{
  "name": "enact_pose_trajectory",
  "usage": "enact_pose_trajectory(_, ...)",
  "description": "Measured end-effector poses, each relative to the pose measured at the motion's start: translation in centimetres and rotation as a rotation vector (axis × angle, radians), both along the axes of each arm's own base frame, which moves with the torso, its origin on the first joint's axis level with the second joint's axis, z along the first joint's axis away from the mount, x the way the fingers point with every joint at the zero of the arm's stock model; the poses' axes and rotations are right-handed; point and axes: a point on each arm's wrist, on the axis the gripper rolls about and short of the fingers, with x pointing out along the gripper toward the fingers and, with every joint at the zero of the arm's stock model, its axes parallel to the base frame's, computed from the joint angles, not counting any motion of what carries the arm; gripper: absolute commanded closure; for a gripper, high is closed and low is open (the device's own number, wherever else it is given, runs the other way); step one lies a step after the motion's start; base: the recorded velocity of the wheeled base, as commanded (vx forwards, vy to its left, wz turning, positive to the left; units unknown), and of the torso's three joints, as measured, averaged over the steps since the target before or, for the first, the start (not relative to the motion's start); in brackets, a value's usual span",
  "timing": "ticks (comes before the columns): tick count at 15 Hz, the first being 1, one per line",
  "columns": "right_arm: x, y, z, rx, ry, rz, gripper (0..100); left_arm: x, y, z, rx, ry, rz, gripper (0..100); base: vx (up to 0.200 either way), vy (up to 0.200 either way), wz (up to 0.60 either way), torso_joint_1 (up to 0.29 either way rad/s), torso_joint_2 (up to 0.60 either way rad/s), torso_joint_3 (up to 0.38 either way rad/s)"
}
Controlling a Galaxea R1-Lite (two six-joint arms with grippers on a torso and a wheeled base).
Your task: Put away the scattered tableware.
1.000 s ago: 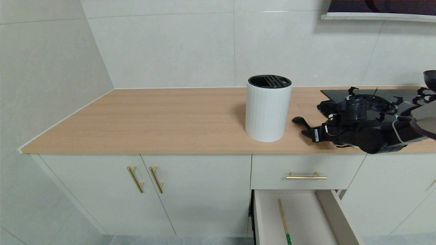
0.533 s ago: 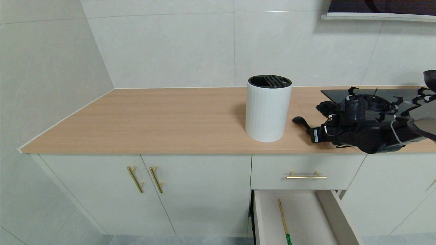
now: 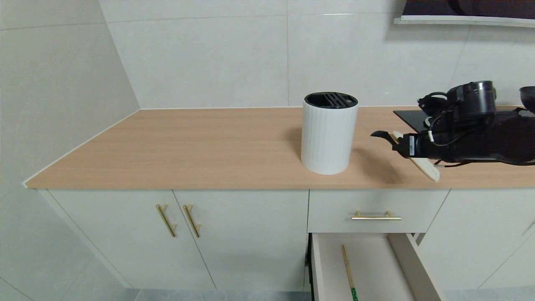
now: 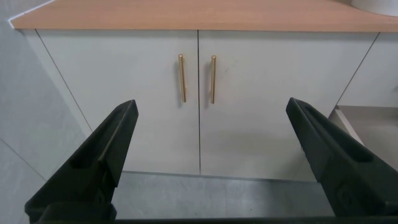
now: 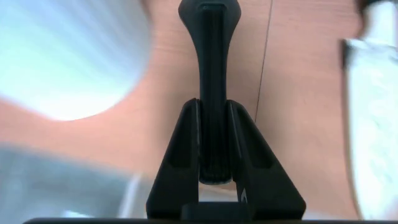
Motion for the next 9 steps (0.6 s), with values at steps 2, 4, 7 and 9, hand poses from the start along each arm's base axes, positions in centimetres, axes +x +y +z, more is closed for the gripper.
enact_pose_trajectory(2,-4.3,0.0,1.7,0.010,0.066,0.011,100,0.0,0.0,0.0,0.000,0.000,0.000,0,0.000,0.000,0.00,0.000,0.00,0.000)
enact_pose_trajectory(4,-8.0,0.0,1.9,0.002,0.089,0.033,100,0.0,0.0,0.0,-0.001,0.000,0.000,0,0.000,0.000,0.00,0.000,0.00,0.000)
enact_pose_trajectory(7,-12.3,-0.2,0.4,-0.025,0.129,0.068,100,0.0,0.0,0.0,0.000,0.000,0.000,0,0.000,0.000,0.00,0.000,0.00,0.000)
enact_pose_trajectory(9,-13.2,-0.3,-0.5,-0.035,0.143,0.076,100,0.0,0.0,0.0,0.000,0.000,0.000,0,0.000,0.000,0.00,0.000,0.00,0.000)
